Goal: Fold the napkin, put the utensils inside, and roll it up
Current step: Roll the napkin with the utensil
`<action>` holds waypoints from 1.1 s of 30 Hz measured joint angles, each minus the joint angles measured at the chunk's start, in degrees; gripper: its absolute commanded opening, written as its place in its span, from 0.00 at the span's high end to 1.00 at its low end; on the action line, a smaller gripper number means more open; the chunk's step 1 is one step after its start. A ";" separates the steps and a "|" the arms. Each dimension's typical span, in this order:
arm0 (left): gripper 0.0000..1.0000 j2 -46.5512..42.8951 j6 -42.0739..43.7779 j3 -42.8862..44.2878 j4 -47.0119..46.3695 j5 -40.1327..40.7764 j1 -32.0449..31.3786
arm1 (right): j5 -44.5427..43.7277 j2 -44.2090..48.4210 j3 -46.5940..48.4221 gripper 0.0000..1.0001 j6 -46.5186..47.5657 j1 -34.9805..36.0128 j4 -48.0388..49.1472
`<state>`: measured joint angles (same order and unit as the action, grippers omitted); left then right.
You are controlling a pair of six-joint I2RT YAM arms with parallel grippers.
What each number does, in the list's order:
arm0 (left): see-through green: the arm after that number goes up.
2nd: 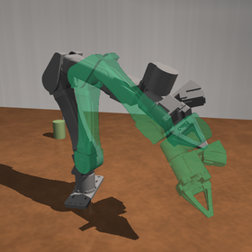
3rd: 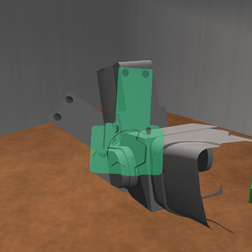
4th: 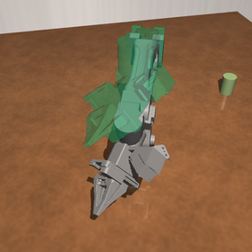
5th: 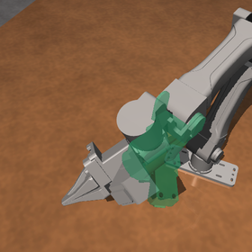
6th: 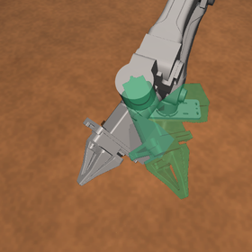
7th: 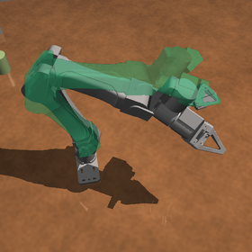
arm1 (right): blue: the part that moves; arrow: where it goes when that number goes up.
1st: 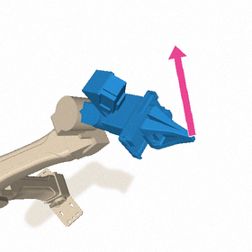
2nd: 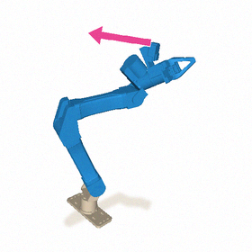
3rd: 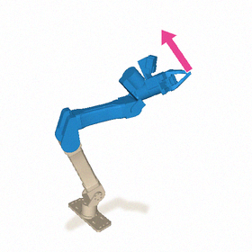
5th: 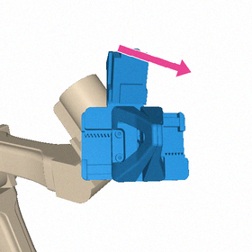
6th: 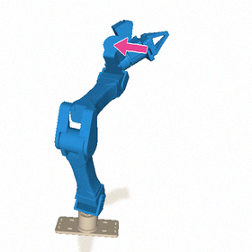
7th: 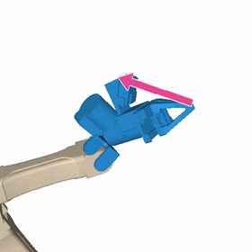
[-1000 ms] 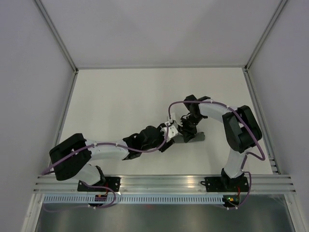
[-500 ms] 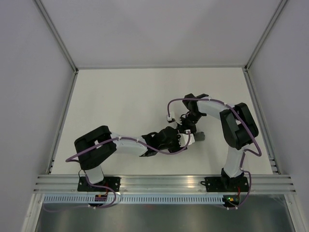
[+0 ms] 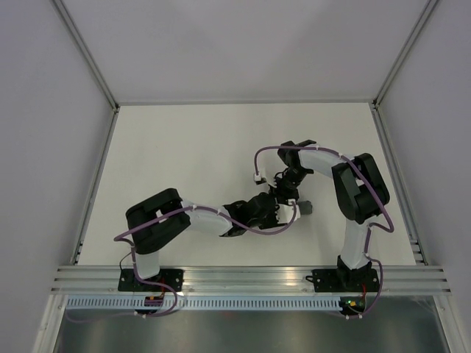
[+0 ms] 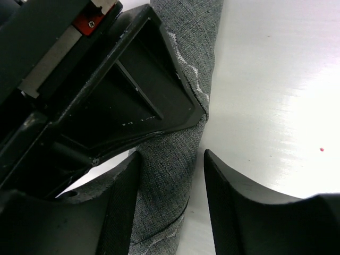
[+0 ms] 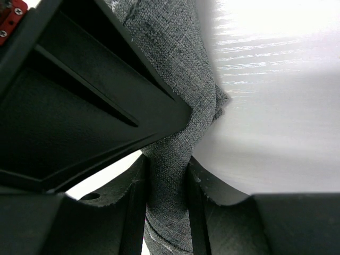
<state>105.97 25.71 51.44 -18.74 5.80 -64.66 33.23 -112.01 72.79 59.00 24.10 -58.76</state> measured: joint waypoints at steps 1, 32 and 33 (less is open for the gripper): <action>0.48 0.20 0.04 0.26 0.17 0.04 0.13 | 0.04 -0.22 0.26 0.61 -0.11 -0.02 -0.24; 0.69 7.58 -12.04 11.85 5.57 5.27 0.94 | 3.91 2.54 16.79 0.33 -16.00 -16.39 2.69; 0.68 8.31 -13.68 13.07 6.32 6.43 0.81 | 3.96 3.41 16.76 0.33 -17.07 -17.31 3.17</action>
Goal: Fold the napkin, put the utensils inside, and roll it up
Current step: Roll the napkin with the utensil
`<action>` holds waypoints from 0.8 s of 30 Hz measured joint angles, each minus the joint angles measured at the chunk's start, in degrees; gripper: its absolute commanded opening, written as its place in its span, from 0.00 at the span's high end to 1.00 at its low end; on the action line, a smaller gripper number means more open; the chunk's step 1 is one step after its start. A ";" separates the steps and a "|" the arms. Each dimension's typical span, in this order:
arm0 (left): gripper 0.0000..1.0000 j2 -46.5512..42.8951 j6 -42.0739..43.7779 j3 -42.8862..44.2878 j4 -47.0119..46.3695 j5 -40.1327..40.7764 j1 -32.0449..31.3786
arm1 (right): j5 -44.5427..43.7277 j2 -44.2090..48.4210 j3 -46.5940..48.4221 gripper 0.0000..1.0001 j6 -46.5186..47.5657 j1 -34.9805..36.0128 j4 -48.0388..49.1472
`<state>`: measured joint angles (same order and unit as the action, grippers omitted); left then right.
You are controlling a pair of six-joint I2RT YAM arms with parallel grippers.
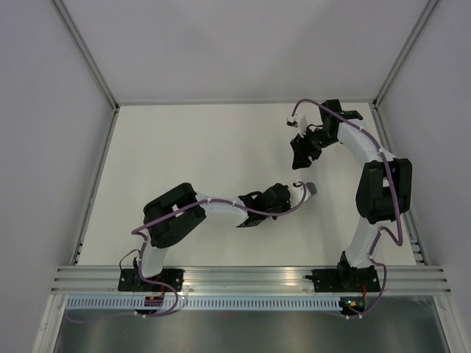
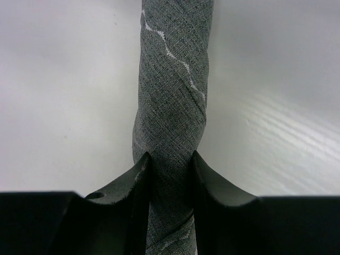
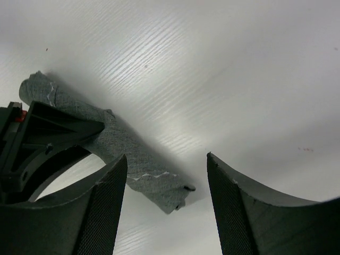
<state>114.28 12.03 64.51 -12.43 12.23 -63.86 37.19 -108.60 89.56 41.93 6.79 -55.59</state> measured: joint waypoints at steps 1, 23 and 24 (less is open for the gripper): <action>0.67 0.50 -1.18 0.96 0.63 0.90 -0.09 | 0.04 0.63 -0.02 0.33 -0.83 -0.63 0.50; 0.62 19.58 -25.07 36.68 23.52 11.76 -0.52 | -0.68 3.13 -2.97 0.33 -9.88 -13.46 3.98; 0.61 20.00 -25.64 37.35 23.76 11.76 -0.26 | -0.66 3.13 -3.21 0.32 -9.88 -13.70 3.91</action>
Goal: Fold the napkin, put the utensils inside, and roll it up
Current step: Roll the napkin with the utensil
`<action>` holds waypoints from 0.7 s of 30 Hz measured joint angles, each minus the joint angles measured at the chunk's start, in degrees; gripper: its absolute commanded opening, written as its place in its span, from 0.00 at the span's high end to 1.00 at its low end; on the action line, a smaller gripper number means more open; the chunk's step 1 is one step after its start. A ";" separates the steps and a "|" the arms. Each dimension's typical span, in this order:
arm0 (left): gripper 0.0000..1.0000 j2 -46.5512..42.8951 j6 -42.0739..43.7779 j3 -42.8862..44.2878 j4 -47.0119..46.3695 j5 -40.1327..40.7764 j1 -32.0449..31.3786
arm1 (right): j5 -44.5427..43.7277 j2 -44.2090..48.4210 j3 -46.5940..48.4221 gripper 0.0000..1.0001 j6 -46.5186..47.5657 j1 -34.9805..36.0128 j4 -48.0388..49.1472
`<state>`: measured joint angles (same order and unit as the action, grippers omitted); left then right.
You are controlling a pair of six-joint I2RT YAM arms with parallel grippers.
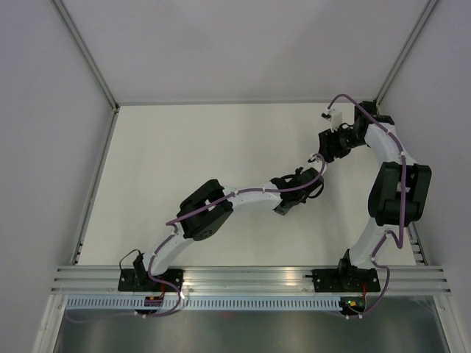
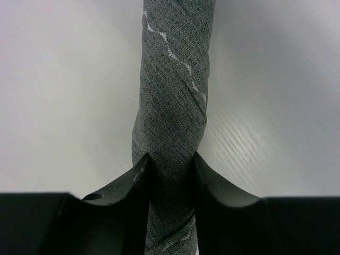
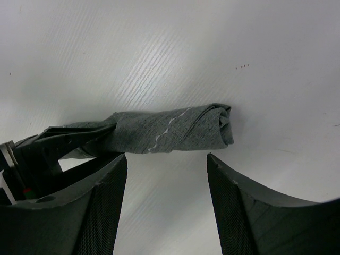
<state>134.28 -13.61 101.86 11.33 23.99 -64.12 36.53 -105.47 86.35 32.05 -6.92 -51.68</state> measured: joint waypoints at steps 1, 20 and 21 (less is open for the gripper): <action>0.60 0.35 -0.37 0.70 0.22 0.02 0.22 | 0.02 0.00 -0.33 0.32 0.00 -0.09 -0.02; 0.50 2.91 -3.87 4.61 2.47 1.68 1.40 | -1.38 -0.13 -8.04 0.32 -9.09 -0.70 4.04; 0.50 2.93 -3.91 4.61 2.49 1.68 1.42 | -1.36 -0.28 -8.20 0.32 -9.86 -0.70 4.50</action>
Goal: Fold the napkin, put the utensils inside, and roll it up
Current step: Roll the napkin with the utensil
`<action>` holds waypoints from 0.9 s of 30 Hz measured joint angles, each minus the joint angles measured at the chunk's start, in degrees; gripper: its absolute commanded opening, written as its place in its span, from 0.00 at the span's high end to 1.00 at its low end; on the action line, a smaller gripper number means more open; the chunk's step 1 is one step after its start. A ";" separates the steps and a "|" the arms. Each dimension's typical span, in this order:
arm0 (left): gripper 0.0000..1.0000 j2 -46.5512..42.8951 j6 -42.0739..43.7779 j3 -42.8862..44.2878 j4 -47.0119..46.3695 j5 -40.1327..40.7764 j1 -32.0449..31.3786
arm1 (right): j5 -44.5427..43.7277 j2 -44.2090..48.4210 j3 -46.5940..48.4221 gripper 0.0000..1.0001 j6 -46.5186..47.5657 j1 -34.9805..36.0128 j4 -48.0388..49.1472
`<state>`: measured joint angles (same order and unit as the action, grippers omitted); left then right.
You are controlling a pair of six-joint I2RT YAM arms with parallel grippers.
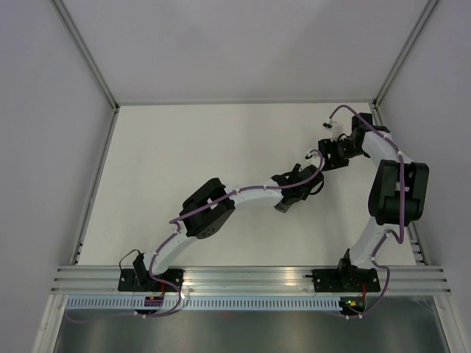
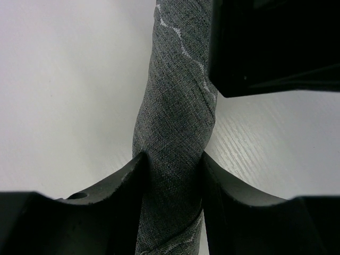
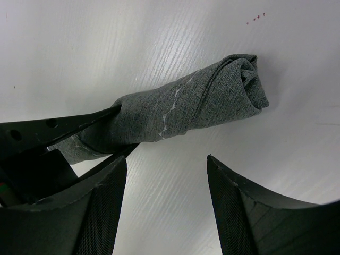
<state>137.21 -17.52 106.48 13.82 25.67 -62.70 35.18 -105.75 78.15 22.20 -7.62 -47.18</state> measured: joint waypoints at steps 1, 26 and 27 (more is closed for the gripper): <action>0.50 0.00 -0.02 0.02 0.02 0.00 0.00 | -0.02 -0.20 -0.13 0.32 -0.59 0.00 0.35; 0.34 -3.87 0.04 -8.13 -5.95 -0.46 0.39 | -0.59 -6.08 -1.75 0.32 -9.55 1.05 8.50; 0.34 -4.20 0.09 -8.72 -6.38 -0.46 0.42 | -0.59 -6.08 -1.75 0.32 -9.55 1.07 8.59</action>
<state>133.01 -17.43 97.76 7.44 25.21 -62.28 34.59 -111.83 76.40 12.64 -6.55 -38.59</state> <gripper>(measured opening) 0.647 0.678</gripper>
